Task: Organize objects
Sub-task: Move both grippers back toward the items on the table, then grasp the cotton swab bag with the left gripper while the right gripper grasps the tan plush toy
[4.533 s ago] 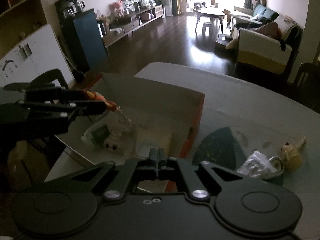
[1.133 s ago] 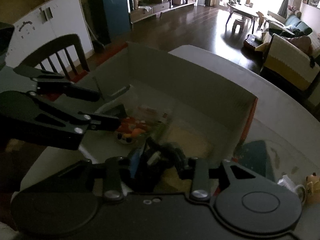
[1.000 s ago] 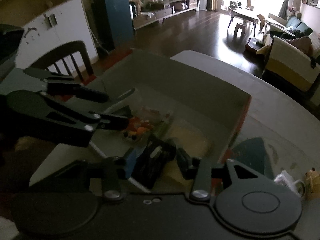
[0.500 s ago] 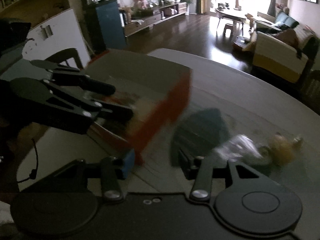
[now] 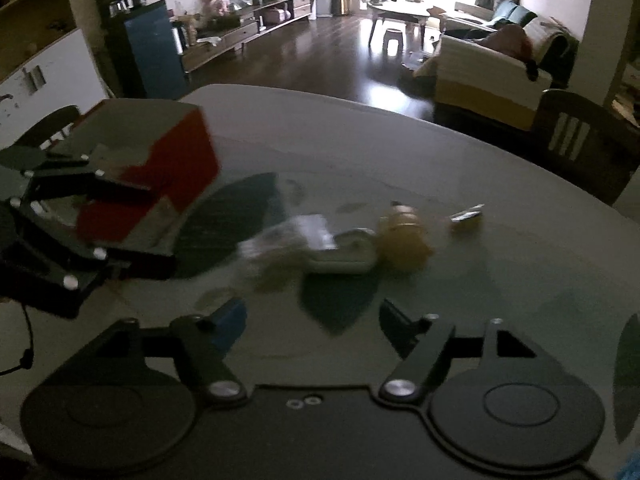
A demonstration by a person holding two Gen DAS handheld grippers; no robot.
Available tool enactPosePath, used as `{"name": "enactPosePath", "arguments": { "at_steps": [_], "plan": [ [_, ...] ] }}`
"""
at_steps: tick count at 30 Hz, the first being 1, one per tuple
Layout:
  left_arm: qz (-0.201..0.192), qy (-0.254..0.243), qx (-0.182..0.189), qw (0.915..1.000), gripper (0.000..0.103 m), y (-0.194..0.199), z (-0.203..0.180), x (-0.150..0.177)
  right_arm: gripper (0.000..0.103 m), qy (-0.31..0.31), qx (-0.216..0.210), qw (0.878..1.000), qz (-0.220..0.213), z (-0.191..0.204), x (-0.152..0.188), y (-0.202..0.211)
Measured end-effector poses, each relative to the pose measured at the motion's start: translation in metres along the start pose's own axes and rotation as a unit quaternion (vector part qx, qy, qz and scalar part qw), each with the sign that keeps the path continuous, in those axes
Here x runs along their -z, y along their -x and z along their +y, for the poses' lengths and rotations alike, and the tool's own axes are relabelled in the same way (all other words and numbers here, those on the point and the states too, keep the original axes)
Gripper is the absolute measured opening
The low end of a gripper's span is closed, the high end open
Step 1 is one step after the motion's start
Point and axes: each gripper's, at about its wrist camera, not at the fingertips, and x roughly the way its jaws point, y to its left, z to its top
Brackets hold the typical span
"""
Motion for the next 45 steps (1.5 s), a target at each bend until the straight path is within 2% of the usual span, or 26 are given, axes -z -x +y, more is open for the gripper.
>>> {"name": "enactPosePath", "arguments": {
  "at_steps": [5, 7, 11, 16, 22, 31, 34, 41, 43, 45],
  "plan": [
    [0.018, 0.003, -0.022, 0.9996, 0.076, -0.033, -0.005, -0.004, 0.088, -0.002, 0.008, 1.000, 0.007, -0.037, -0.003, -0.013],
    [0.027, 0.014, -0.029, 0.9991, 0.082, -0.045, -0.002, -0.006, 0.088, -0.005, 0.008, 1.000, 0.010, -0.049, -0.008, -0.022],
    [0.043, 0.036, -0.040, 0.9976, 0.084, -0.067, 0.006, -0.010, 0.089, -0.010, 0.003, 1.000, 0.017, -0.067, -0.016, -0.040],
    [0.064, 0.044, -0.063, 0.9950, 0.099, -0.097, 0.012, -0.012, 0.089, -0.015, 0.000, 1.000, 0.026, -0.082, -0.028, -0.065],
    [0.082, 0.063, -0.083, 0.9911, 0.100, -0.123, 0.026, -0.013, 0.088, -0.022, -0.009, 0.999, 0.042, -0.091, -0.036, -0.095],
    [0.094, 0.079, -0.069, 0.9900, 0.100, -0.141, 0.038, -0.010, 0.085, -0.034, -0.018, 0.998, 0.058, -0.097, -0.041, -0.119],
    [0.091, 0.076, -0.069, 0.9906, 0.100, -0.144, 0.038, -0.010, 0.081, -0.041, -0.015, 0.997, 0.062, -0.099, -0.041, -0.125],
    [0.077, 0.058, -0.063, 0.9934, 0.098, -0.143, 0.029, -0.011, 0.060, -0.057, -0.028, 0.996, 0.061, -0.098, -0.039, -0.127],
    [0.073, 0.057, -0.058, 0.9940, 0.080, -0.141, 0.027, -0.011, 0.055, -0.054, -0.027, 0.996, 0.060, -0.096, -0.040, -0.125],
    [0.075, 0.061, -0.041, 0.9945, 0.072, -0.140, 0.026, -0.011, 0.048, -0.054, -0.021, 0.997, 0.058, -0.095, -0.040, -0.122]
  ]
}}
